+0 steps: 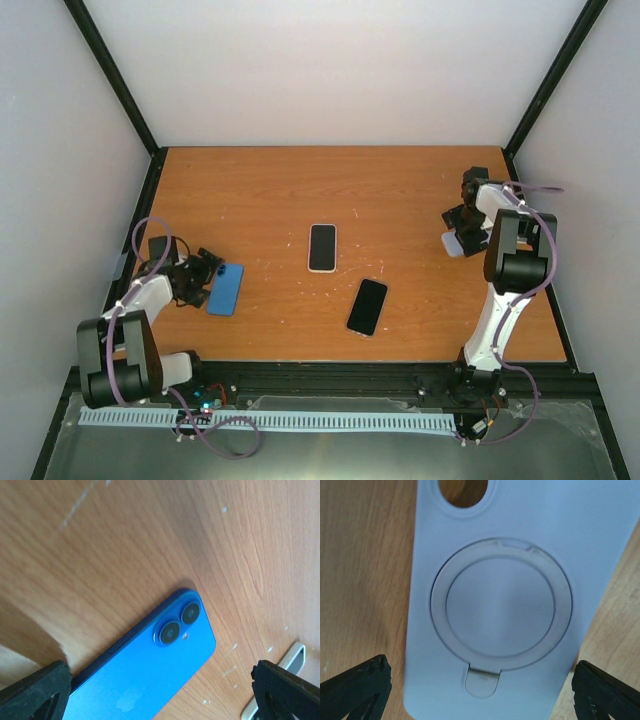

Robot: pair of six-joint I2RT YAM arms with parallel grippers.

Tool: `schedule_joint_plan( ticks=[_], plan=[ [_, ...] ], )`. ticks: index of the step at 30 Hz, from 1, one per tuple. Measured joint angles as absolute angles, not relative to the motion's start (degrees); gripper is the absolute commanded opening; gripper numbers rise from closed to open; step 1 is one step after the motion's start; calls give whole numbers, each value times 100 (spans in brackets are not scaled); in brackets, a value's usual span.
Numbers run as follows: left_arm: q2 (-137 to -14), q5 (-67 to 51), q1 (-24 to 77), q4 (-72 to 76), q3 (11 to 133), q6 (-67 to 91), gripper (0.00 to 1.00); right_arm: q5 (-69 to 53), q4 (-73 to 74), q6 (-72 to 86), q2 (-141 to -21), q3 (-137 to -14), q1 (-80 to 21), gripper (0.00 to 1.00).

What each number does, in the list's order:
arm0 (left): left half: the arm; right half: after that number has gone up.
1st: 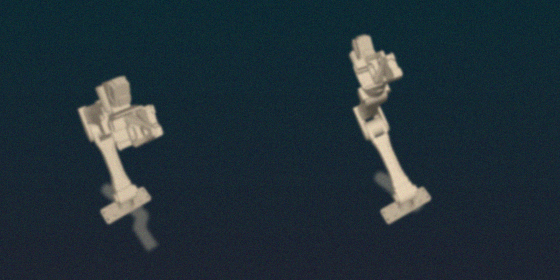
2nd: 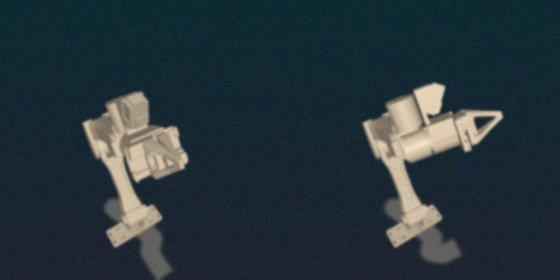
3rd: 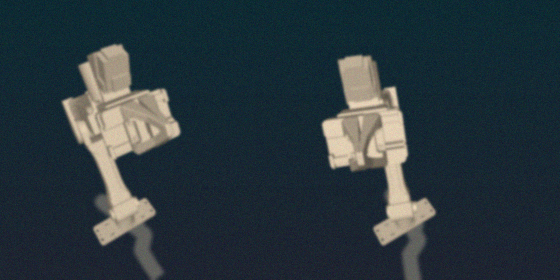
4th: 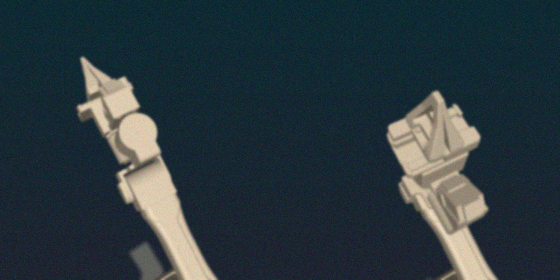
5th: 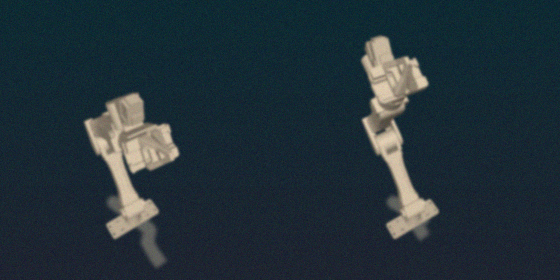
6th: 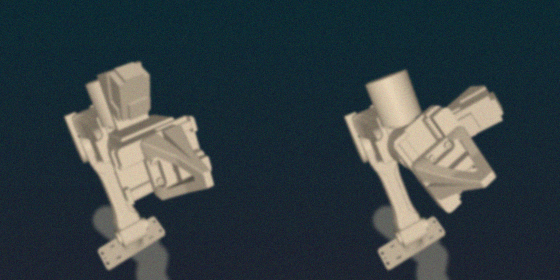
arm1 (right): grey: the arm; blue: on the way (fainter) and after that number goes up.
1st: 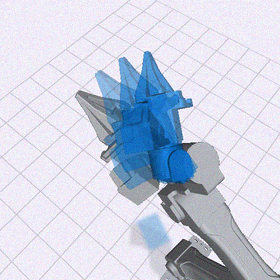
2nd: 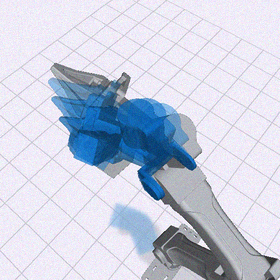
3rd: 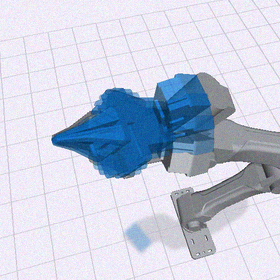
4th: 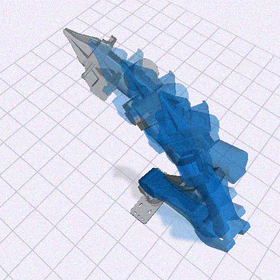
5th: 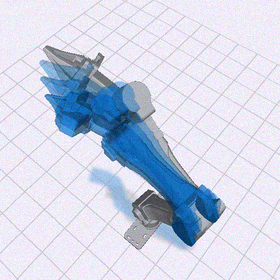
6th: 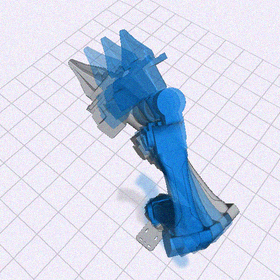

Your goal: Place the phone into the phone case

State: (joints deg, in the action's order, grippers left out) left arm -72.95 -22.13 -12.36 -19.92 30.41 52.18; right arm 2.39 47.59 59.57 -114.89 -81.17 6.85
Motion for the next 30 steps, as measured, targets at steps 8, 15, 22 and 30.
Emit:
schedule_joint_plan(
  ticks=[8,15,22,30],
  plan=[
    [-6735,-2711,-1041,-1955,2571,5677,100,303,5312,6217,-11924,-8674,751,96],
    [-6429,-2799,-687,-2268,2471,5981,100,379,5483,6357,-11972,-8761,753,92],
    [-6045,-2606,-661,-2552,2486,5900,99,388,5435,6346,-12009,-8748,753,79],
    [-5658,-2731,-624,-2523,2534,5496,96,423,5277,6222,-11598,-8195,753,79]
  ],
)
